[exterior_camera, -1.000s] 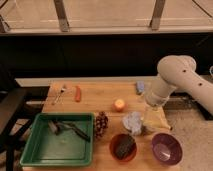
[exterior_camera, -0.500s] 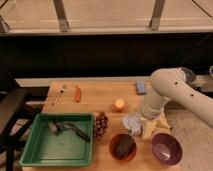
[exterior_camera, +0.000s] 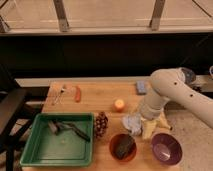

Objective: Place eraser in purple bowl

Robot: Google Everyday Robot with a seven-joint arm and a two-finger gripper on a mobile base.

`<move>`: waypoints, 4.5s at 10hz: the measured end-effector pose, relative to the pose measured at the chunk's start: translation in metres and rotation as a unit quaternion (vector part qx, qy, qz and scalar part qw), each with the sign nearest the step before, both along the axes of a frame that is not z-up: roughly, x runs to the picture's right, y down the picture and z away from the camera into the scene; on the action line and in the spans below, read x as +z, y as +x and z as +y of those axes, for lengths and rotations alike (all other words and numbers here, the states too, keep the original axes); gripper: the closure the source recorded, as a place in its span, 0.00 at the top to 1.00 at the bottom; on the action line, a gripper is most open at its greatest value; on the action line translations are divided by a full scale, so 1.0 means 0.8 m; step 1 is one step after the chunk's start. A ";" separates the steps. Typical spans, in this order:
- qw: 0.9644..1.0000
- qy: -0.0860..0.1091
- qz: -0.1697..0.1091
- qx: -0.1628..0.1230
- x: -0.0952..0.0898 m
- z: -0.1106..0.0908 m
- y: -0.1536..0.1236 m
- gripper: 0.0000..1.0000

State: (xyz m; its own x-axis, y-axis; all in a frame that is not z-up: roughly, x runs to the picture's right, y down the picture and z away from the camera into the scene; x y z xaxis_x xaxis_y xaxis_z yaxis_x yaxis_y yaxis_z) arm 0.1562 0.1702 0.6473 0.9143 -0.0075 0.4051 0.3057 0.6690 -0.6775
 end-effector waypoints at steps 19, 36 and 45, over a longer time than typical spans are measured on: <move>0.991 -0.072 -0.105 -0.042 0.086 0.126 -0.022 0.50; 0.994 -0.051 0.084 0.046 -0.060 0.042 0.156 0.10; 0.971 -0.088 0.144 0.171 -0.038 0.112 0.243 0.60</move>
State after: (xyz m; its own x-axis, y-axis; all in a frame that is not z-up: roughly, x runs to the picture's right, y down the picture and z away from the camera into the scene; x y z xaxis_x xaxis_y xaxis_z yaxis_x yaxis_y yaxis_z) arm 0.3502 0.2602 0.6167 0.9268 0.3618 0.1008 -0.1316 0.5641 -0.8151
